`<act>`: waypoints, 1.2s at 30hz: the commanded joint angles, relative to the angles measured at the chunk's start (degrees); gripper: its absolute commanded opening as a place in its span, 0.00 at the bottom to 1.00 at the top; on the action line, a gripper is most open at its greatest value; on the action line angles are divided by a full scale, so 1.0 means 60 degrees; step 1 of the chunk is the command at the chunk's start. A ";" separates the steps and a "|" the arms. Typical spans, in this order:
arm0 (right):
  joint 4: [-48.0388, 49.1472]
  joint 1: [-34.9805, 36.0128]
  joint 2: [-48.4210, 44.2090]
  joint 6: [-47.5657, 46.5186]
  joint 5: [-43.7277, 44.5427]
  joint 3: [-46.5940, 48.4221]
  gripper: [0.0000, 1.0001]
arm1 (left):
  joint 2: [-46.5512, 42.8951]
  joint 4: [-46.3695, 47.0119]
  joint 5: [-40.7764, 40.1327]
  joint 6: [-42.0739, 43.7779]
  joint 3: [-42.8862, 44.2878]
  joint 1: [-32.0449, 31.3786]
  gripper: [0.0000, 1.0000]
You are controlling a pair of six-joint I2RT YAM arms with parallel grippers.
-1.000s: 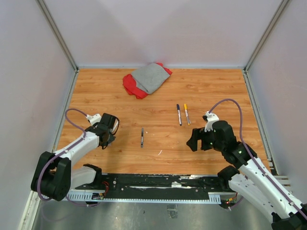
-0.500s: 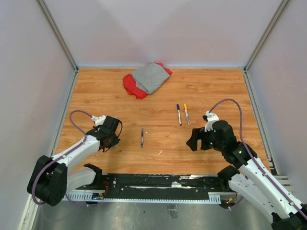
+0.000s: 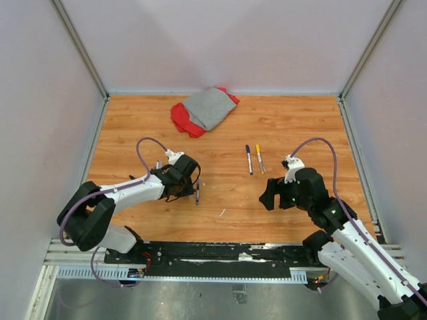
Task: Insert the pens into the pen caps
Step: Move the pen cap to the center of the board, then pick up the pen from the center of the board.
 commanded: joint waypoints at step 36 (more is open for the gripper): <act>0.1040 -0.0194 0.0569 -0.1311 0.0257 0.0375 0.89 | -0.4755 -0.0751 -0.0947 0.1613 -0.0508 0.5611 0.62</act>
